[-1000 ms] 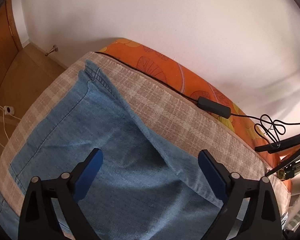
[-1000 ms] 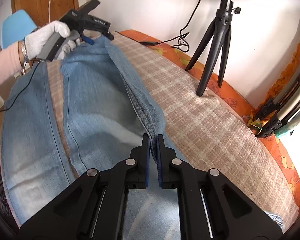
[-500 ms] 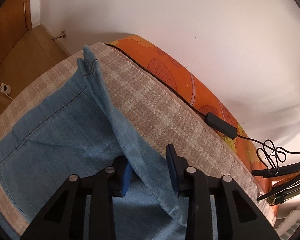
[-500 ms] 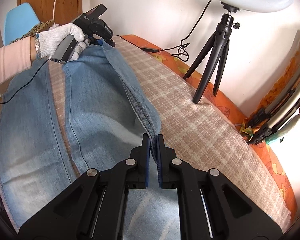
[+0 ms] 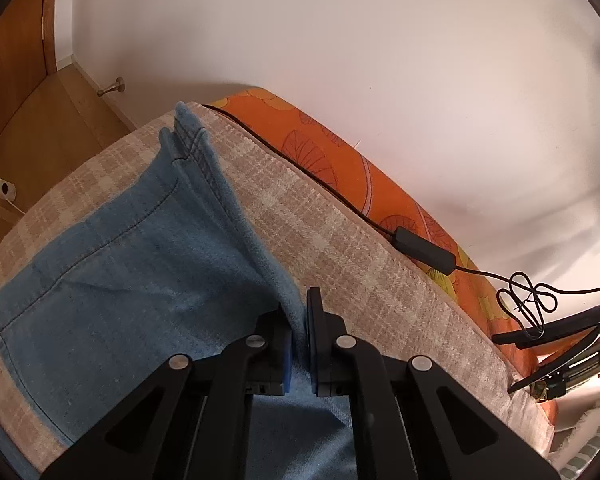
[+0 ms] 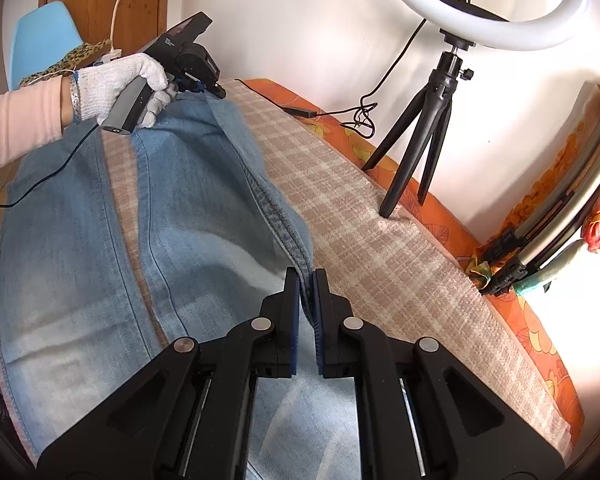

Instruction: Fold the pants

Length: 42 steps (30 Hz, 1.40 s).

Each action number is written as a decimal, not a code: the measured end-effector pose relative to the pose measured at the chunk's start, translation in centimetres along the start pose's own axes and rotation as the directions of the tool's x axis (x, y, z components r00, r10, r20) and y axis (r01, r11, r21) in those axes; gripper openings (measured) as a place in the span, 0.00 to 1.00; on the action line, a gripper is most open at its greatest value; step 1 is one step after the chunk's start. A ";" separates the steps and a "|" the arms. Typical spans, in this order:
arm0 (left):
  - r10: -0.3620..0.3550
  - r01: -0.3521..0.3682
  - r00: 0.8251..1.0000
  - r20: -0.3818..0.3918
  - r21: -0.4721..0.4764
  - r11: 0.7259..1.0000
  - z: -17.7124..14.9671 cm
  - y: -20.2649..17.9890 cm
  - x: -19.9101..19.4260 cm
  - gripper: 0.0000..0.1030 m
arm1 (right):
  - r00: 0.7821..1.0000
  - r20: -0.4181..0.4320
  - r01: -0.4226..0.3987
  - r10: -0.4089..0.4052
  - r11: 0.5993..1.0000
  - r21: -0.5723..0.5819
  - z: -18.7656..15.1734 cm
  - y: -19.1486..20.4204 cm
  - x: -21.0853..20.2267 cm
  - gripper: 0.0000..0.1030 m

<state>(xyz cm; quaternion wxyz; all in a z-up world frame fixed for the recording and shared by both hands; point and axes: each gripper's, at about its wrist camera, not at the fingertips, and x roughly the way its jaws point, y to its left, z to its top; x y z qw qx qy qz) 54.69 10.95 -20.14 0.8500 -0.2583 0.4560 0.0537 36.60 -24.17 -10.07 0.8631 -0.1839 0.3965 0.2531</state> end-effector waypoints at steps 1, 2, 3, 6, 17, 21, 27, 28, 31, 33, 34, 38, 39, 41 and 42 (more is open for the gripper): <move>-0.013 0.013 1.000 0.011 0.000 1.000 -0.1 0.1 -0.4 0.02 | 1.000 0.001 -0.002 0.002 1.000 0.001 0.0 0.1 -0.3 0.07; -0.019 0.019 1.000 0.019 0.006 1.000 -0.3 -0.1 -1.0 0.02 | 1.000 0.004 -0.003 0.003 1.000 0.000 0.1 0.2 -0.6 0.07; -0.023 0.022 0.999 0.026 0.013 1.000 -0.4 -0.1 -1.5 0.01 | 1.000 0.007 -0.001 0.001 1.000 -0.002 0.1 0.3 -0.9 0.07; -0.034 0.032 0.998 0.045 0.032 0.999 -0.5 -0.2 -3.1 0.00 | 1.000 0.005 -0.005 0.005 1.000 -0.011 0.2 0.9 -2.0 0.06; -0.080 0.070 0.989 0.122 0.084 0.994 -2.3 1.7 -11.8 0.00 | 1.000 0.007 -0.029 0.029 0.998 -0.055 -0.4 5.3 -7.7 0.05; -0.092 0.076 0.984 0.151 0.108 0.991 -4.1 3.5 -15.9 0.00 | 0.999 -0.001 -0.044 0.044 0.995 -0.087 -1.0 8.4 -10.2 0.05; -0.107 0.080 0.976 0.191 0.143 0.987 -9.2 7.0 -21.7 0.00 | 0.997 -0.025 -0.073 0.070 0.991 -0.116 -3.2 13.5 -13.3 0.05; -0.111 0.084 0.974 0.197 0.143 0.986 -10.3 7.6 -22.5 0.00 | 0.997 -0.034 -0.078 0.075 0.990 -0.117 -3.6 14.2 -13.6 0.05; -0.123 0.101 0.973 0.197 0.115 0.988 -13.3 10.2 -24.1 0.00 | 0.994 -0.066 -0.100 0.092 0.988 -0.119 -5.2 16.3 -14.0 0.05; -0.108 0.087 0.975 0.193 0.117 0.989 -15.5 11.5 -24.6 0.00 | 0.991 -0.090 -0.112 0.101 0.986 -0.127 -6.1 17.8 -14.2 0.05; -0.106 0.085 0.976 0.191 0.112 0.990 -16.6 12.2 -24.8 0.00 | 0.989 -0.103 -0.120 0.107 0.984 -0.130 -6.6 18.5 -14.1 0.05; -0.108 0.099 0.973 0.205 0.051 0.994 -20.4 15.7 -25.7 0.00 | 0.984 -0.153 -0.116 0.090 0.978 -0.173 -8.4 20.9 -13.5 0.05; -0.112 0.107 0.973 0.200 0.034 0.994 -21.2 16.4 -25.6 0.00 | 0.981 -0.168 -0.123 0.094 0.978 -0.167 -8.7 21.1 -13.3 0.05; -0.125 0.125 0.977 0.175 0.011 0.992 -22.4 17.6 -25.0 0.00 | 0.979 -0.181 -0.121 0.091 0.979 -0.162 -9.0 21.4 -13.1 0.05; -0.129 0.132 0.977 0.172 -0.005 0.991 -22.8 18.1 -24.7 0.00 | 0.979 -0.183 -0.117 0.086 0.980 -0.161 -9.1 21.6 -13.0 0.05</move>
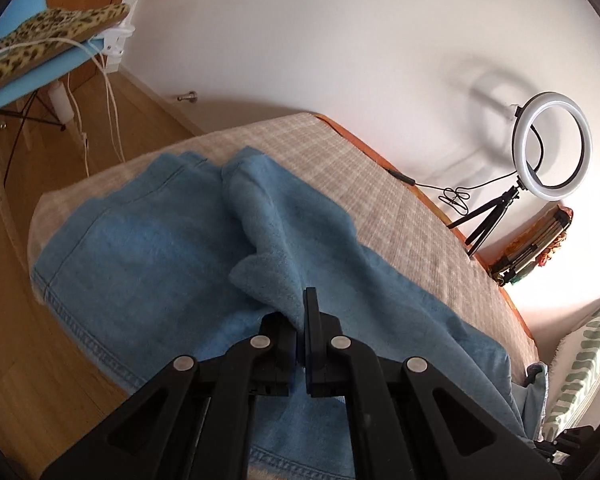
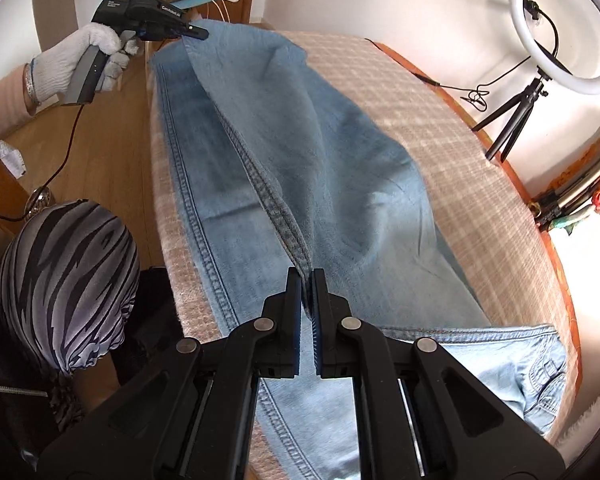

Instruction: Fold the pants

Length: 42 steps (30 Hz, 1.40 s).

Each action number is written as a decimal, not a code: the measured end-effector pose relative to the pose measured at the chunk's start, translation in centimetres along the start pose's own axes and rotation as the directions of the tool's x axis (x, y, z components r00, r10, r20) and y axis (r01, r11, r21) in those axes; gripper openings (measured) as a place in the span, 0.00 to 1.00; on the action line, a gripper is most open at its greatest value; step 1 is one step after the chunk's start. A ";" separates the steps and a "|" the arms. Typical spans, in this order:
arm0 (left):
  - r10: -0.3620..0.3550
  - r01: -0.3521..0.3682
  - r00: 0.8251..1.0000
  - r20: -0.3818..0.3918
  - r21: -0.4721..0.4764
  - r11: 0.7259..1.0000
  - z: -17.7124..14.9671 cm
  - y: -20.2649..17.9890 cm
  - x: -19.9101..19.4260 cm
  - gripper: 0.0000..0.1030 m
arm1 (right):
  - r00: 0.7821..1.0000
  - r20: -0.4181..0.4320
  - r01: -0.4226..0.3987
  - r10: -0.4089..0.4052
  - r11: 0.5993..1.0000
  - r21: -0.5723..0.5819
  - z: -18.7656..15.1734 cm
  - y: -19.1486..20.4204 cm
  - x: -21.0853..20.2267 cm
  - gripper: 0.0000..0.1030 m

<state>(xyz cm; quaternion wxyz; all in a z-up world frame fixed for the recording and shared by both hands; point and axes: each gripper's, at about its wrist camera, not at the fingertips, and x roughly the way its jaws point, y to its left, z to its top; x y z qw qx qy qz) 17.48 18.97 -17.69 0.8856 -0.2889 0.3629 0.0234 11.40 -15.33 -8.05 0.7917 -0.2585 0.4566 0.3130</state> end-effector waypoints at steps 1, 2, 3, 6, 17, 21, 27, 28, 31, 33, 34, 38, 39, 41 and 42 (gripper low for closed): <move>-0.010 0.010 1.000 0.002 -0.018 1.000 -0.3 0.6 0.0 0.00 | 1.000 -0.002 0.002 -0.002 1.000 0.006 0.0 0.2 -0.1 0.05; -0.024 0.024 1.000 0.006 -0.033 0.999 -0.5 0.8 0.2 0.00 | 1.000 -0.001 0.000 0.000 1.000 0.011 -0.1 0.3 -0.2 0.05; -0.035 0.035 0.999 0.016 -0.051 0.998 -0.5 1.1 0.2 0.00 | 1.000 -0.002 -0.002 0.002 1.000 0.014 0.0 0.3 -0.4 0.05; -0.060 0.064 0.997 0.049 -0.092 0.994 -0.3 1.5 0.4 0.00 | 1.000 -0.005 0.009 -0.009 1.000 0.002 0.1 0.6 -1.1 0.05; -0.072 0.087 0.995 0.076 -0.222 0.971 1.9 3.5 1.9 0.00 | 0.992 -0.107 -0.063 0.061 0.998 -0.019 -0.6 2.7 -0.5 0.05; -0.029 0.052 0.988 0.154 -0.144 0.988 1.2 2.7 -0.6 0.00 | 0.975 -0.202 -0.107 0.096 0.993 -0.047 -1.5 3.4 1.3 0.05; 0.043 -0.028 0.994 0.101 -0.152 0.988 -1.1 4.8 1.0 0.00 | 0.948 -0.274 -0.182 0.162 0.982 -0.051 -0.3 2.2 2.3 0.06; 0.042 -0.024 0.995 0.088 -0.192 0.981 -1.2 5.9 1.4 0.00 | 0.941 -0.287 -0.199 0.180 0.979 -0.038 0.2 1.8 2.2 0.09; 0.028 -0.001 0.995 0.093 -0.273 0.962 -1.0 7.9 1.3 0.13 | 0.942 -0.255 -0.228 0.221 0.974 0.002 2.6 -0.1 1.0 0.12; 0.041 -0.005 0.991 0.128 -0.274 0.962 -0.7 8.4 0.5 0.18 | 0.939 -0.196 -0.281 0.283 0.959 0.042 5.0 -1.6 0.2 0.20; 0.039 0.001 0.990 0.137 -0.281 0.960 -0.6 8.7 0.2 0.18 | 0.939 -0.164 -0.298 0.302 0.953 0.053 6.4 -2.2 0.0 0.34; 0.006 0.026 0.994 0.110 -0.292 0.956 0.3 9.6 0.8 0.18 | 0.935 -0.039 -0.349 0.352 0.934 0.070 12.7 -3.9 0.3 0.56; 0.007 0.022 0.995 0.099 -0.294 0.955 0.6 9.7 1.0 0.18 | 0.930 -0.023 -0.365 0.367 0.929 0.063 14.5 -4.2 0.9 0.56; 0.013 0.015 0.995 0.098 -0.283 0.959 1.1 9.7 1.1 0.18 | 0.929 0.009 -0.370 0.370 0.928 0.050 17.7 -4.3 2.4 0.59; 0.020 0.010 0.994 0.105 -0.279 0.960 1.4 9.7 1.0 0.18 | 0.927 0.025 -0.376 0.375 0.925 0.048 19.2 -3.9 3.0 0.60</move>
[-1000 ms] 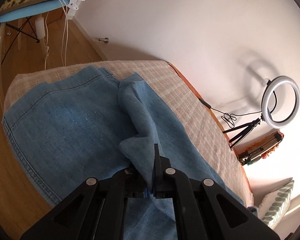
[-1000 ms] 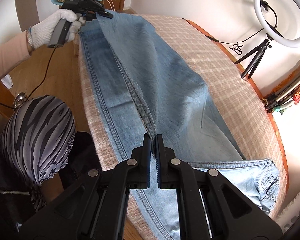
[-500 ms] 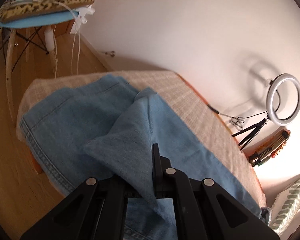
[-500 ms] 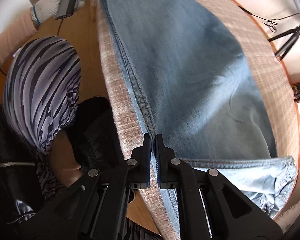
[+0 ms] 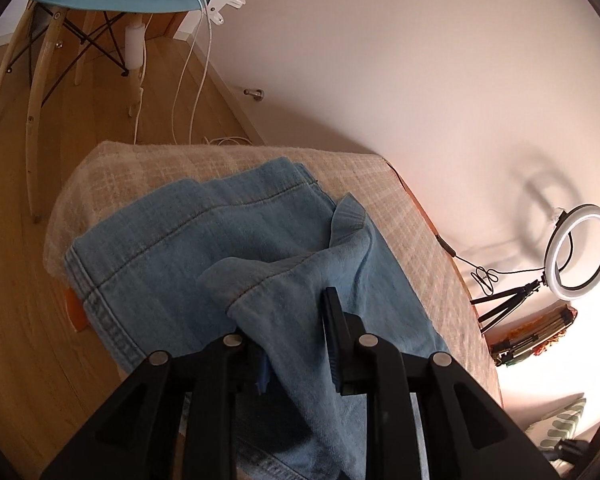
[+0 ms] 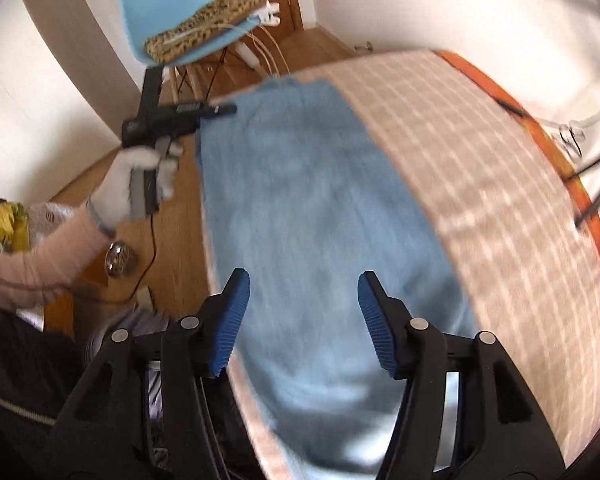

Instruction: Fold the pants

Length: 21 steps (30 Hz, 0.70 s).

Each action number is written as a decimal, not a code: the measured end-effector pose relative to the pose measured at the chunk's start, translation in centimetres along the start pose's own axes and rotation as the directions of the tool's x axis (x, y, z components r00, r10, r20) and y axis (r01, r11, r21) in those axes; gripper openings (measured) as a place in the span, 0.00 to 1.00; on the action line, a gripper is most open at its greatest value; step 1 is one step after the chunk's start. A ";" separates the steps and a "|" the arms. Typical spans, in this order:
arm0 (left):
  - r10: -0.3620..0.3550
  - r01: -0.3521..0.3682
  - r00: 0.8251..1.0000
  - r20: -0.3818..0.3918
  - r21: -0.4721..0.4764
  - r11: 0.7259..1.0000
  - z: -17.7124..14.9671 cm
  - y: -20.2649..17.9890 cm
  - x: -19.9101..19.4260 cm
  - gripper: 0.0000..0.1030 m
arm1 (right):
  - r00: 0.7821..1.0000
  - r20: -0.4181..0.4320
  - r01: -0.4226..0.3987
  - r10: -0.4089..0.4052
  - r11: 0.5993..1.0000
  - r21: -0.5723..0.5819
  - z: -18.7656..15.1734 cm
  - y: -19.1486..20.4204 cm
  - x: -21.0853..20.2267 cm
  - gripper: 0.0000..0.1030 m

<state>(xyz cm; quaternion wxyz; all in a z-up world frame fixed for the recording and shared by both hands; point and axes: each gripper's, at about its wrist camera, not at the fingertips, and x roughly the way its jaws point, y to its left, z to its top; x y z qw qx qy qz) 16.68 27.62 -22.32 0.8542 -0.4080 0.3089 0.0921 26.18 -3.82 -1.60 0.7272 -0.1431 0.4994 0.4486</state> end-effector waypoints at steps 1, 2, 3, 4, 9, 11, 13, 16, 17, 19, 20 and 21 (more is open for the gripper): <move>-0.001 0.001 1.000 0.008 -0.004 1.000 0.3 0.0 0.0 0.18 | 1.000 0.016 -0.017 0.017 1.000 0.002 1.8 -0.3 1.2 0.62; -0.009 0.009 1.000 0.010 -0.018 1.000 0.4 0.3 0.0 0.18 | 0.999 0.028 -0.029 0.029 1.000 0.010 3.4 -0.7 2.5 0.62; -0.021 0.021 1.000 0.013 -0.034 0.999 0.5 0.5 0.1 0.18 | 0.999 0.033 -0.044 0.043 0.999 0.021 5.4 -1.2 4.1 0.62; -0.027 0.027 1.000 0.013 -0.037 0.999 0.6 0.6 0.2 0.18 | 0.998 0.031 -0.062 0.061 0.998 0.024 7.4 -1.9 5.7 0.62; -0.030 0.030 0.999 0.031 -0.004 1.000 0.2 0.6 0.2 0.18 | 0.995 0.044 -0.092 0.089 0.994 0.062 14.4 -4.0 13.4 0.62; -0.025 0.025 0.999 0.036 0.004 1.000 0.2 0.7 0.0 0.19 | 0.993 0.042 -0.113 0.109 0.990 0.088 16.6 -4.8 16.4 0.62; -0.023 0.023 0.999 0.032 0.011 1.000 0.2 0.8 -0.1 0.19 | 0.992 0.042 -0.123 0.119 0.985 0.117 18.5 -5.7 19.1 0.62; -0.028 0.028 0.999 0.028 0.017 0.999 0.3 0.8 -0.1 0.18 | 0.990 0.037 -0.142 0.138 0.976 0.165 20.5 -6.7 22.6 0.62; -0.030 0.029 0.999 0.030 0.020 0.999 0.2 0.8 -0.1 0.18 | 0.989 0.033 -0.150 0.146 0.974 0.171 21.0 -6.7 23.5 0.62; -0.026 0.025 0.999 0.033 0.036 0.999 0.2 0.7 -0.1 0.18 | 0.986 0.025 -0.164 0.162 0.971 0.176 21.8 -6.8 25.1 0.62; -0.028 0.026 0.999 0.034 0.039 0.999 0.1 0.7 -0.1 0.18 | 0.986 0.019 -0.167 0.167 0.969 0.180 22.1 -6.9 25.8 0.62; -0.030 0.028 0.999 0.033 0.042 0.999 0.1 0.7 -0.2 0.18 | 0.984 0.014 -0.177 0.178 0.967 0.185 22.4 -7.0 26.3 0.62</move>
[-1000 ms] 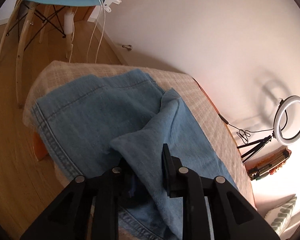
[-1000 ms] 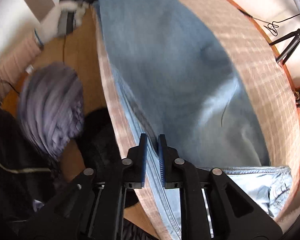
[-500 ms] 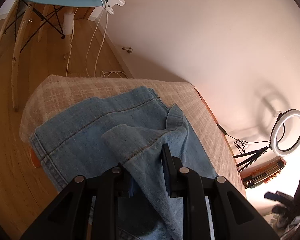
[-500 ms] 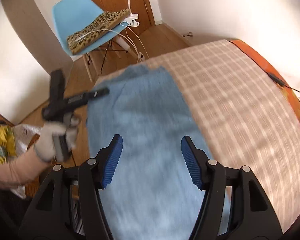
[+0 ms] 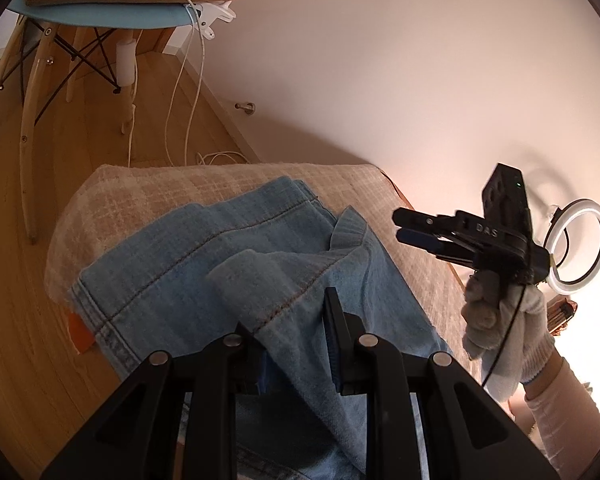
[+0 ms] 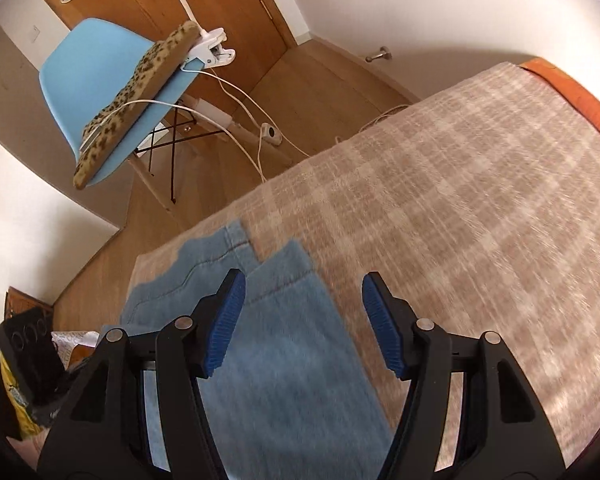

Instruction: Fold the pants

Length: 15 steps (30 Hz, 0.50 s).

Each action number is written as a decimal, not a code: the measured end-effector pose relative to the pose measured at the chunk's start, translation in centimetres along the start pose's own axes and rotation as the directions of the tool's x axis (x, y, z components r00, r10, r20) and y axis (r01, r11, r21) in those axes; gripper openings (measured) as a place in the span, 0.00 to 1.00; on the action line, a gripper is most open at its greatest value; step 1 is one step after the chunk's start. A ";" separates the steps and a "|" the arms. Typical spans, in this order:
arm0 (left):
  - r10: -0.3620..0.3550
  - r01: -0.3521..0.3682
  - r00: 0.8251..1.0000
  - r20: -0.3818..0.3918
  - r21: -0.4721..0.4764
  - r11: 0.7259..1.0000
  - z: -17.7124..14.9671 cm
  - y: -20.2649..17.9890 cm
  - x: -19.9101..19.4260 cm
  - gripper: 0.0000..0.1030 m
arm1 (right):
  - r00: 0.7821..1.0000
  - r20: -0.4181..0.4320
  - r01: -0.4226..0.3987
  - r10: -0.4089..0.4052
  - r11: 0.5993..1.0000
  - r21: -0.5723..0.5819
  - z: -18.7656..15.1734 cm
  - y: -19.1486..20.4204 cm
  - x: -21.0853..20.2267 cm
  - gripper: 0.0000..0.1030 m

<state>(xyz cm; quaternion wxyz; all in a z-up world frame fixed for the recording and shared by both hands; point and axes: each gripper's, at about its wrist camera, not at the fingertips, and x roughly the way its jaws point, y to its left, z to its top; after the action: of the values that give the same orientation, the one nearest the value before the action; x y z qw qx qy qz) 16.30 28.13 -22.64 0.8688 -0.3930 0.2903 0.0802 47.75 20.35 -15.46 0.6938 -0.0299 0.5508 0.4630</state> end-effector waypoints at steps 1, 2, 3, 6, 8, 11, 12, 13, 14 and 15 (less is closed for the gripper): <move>-0.002 0.002 1.000 -0.003 0.001 1.000 0.0 0.1 0.0 0.18 | 1.000 -0.009 -0.020 0.020 1.000 0.005 0.2 0.0 0.6 0.62; -0.005 0.005 1.000 -0.004 0.003 1.000 0.0 0.2 -0.1 0.19 | 0.999 -0.013 -0.033 0.033 0.999 0.008 0.3 0.0 1.1 0.60; -0.004 0.004 1.000 -0.007 0.005 1.000 0.0 0.2 -0.2 0.19 | 0.999 -0.019 -0.050 0.050 0.999 0.001 0.4 0.2 1.5 0.57; -0.008 0.008 1.000 -0.014 0.001 1.000 0.0 0.3 -0.5 0.18 | 0.999 -0.047 -0.028 0.025 0.998 -0.062 0.1 1.4 2.5 0.26; -0.009 0.009 1.000 -0.016 -0.006 1.000 0.0 0.6 -0.8 0.18 | 0.999 -0.044 0.020 -0.025 0.994 -0.105 -0.2 2.1 2.4 0.08; -0.023 0.023 1.000 -0.015 -0.029 0.999 -0.1 1.1 -0.9 0.18 | 1.000 0.001 0.009 -0.009 0.995 -0.096 -0.5 2.4 0.8 0.06; -0.028 0.028 1.000 -0.014 -0.033 0.999 -0.1 1.2 -1.0 0.18 | 1.000 0.023 0.009 -0.007 0.995 -0.102 -0.5 2.7 0.1 0.05; -0.028 0.028 1.000 -0.011 -0.032 0.999 -0.2 1.2 -1.1 0.18 | 0.999 0.048 0.021 -0.016 0.994 -0.108 -0.4 3.0 -0.7 0.05; -0.029 0.029 1.000 -0.007 -0.034 0.999 -0.2 1.2 -1.2 0.18 | 0.998 0.064 0.022 -0.015 0.994 -0.110 -0.3 3.3 -1.4 0.05; -0.032 0.032 0.999 -0.005 -0.035 0.999 -0.3 1.3 -1.4 0.18 | 0.997 0.080 0.027 -0.018 0.993 -0.114 -0.2 3.6 -2.0 0.05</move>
<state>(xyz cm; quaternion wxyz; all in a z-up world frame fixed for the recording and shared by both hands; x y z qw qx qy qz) 14.59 28.91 -22.82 0.8621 -0.4131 0.2850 0.0703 45.22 21.10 -12.27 0.7172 -0.0575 0.4951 0.4870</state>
